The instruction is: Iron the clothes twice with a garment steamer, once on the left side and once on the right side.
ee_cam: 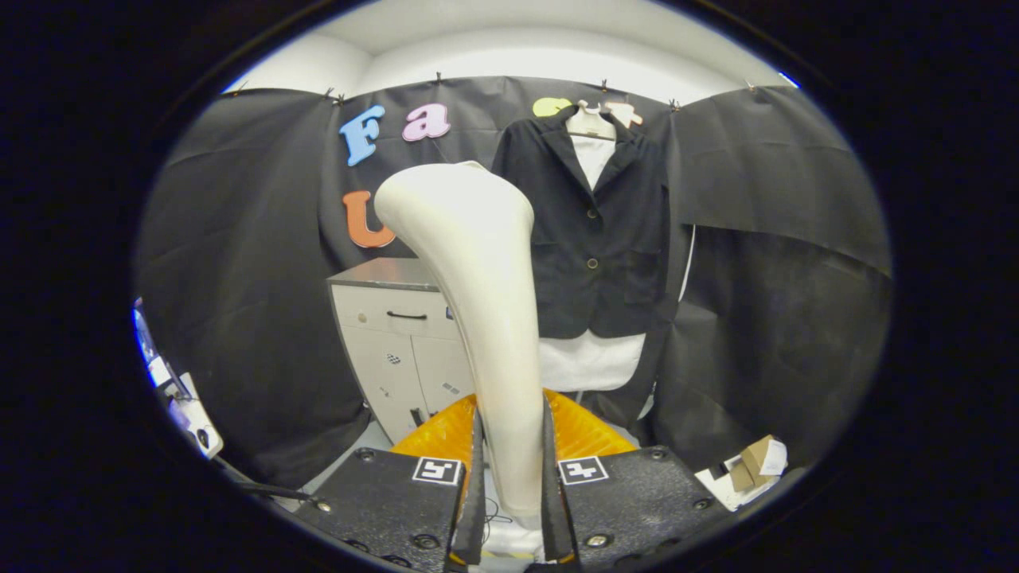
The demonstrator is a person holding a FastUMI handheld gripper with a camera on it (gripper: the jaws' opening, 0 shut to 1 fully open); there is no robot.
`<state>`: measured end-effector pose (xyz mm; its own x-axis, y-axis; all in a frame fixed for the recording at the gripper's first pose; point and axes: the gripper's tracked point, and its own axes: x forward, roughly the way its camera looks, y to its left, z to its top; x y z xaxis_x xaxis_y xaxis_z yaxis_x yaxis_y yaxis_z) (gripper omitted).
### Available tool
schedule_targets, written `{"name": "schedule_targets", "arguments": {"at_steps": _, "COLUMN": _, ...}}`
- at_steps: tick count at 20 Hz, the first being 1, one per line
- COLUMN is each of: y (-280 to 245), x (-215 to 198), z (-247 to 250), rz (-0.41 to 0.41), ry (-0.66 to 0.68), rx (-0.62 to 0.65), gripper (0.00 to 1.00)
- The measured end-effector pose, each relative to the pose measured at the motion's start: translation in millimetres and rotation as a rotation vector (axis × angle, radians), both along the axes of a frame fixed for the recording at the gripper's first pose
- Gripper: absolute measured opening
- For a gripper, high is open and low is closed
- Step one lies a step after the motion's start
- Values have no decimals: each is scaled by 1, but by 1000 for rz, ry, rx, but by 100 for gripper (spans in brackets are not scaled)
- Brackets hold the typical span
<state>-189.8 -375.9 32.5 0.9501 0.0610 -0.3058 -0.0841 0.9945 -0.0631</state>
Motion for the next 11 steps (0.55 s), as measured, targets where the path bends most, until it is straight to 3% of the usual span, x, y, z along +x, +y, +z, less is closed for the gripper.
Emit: {"name": "schedule_targets", "arguments": {"at_steps": 11, "y": -18, "x": 6, "z": 5, "rz": -16, "ry": -8, "rx": 28, "gripper": 31}}
